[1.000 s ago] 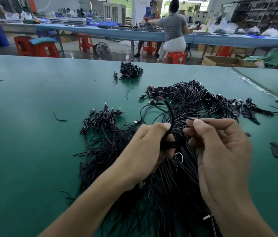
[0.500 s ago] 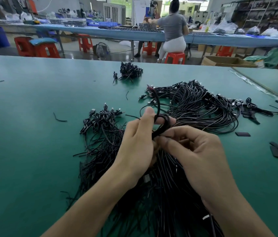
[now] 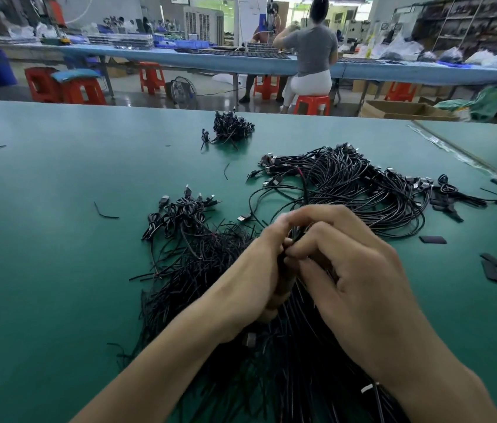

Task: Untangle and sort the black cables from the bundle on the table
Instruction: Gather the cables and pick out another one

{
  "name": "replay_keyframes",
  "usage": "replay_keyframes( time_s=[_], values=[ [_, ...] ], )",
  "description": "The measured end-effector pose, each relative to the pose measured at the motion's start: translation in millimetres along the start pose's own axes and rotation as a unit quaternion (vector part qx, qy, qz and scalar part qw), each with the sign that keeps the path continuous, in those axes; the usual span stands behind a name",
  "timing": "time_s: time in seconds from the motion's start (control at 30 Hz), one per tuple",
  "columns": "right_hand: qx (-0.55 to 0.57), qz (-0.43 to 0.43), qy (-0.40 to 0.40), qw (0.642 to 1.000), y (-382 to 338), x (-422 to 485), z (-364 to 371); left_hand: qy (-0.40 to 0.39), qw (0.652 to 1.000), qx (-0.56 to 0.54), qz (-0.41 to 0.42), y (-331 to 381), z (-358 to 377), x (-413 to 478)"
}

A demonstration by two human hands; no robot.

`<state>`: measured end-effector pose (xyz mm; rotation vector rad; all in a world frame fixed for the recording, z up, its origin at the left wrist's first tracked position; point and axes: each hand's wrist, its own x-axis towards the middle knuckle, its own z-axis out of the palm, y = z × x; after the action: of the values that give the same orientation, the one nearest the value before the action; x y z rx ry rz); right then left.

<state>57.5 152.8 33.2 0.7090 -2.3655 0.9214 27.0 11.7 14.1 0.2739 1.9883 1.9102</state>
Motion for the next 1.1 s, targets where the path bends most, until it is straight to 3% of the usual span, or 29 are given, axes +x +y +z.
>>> replay_keyframes(
  time_s=[0.1,0.23,0.3,0.67,0.8,1.1],
  values=[
    [0.053,0.05,-0.039,0.997,-0.9,3.8,-4.7,-0.091,0.996,-0.003,-0.006,2.9,-2.3,-2.9],
    [0.099,0.045,-0.082,0.991,-1.3,6.4,-10.6,-0.193,0.979,0.063,0.039,3.1,-10.1,-5.4],
    [0.075,0.047,-0.089,0.992,-0.8,7.1,-12.8,-0.203,0.972,0.109,0.049,2.3,-11.4,-5.8],
    [-0.045,0.037,-0.133,0.989,-6.0,5.9,-12.7,-0.108,0.976,0.179,0.066,-6.1,-4.1,-1.2],
    [-0.072,0.093,-0.169,0.979,-4.5,6.6,-9.3,-0.112,0.982,0.144,0.053,-6.1,-3.1,-1.2],
    [-0.131,0.106,-0.157,0.973,-5.6,6.6,-7.7,-0.042,0.977,0.198,0.061,-9.2,3.7,2.0]
  ],
)
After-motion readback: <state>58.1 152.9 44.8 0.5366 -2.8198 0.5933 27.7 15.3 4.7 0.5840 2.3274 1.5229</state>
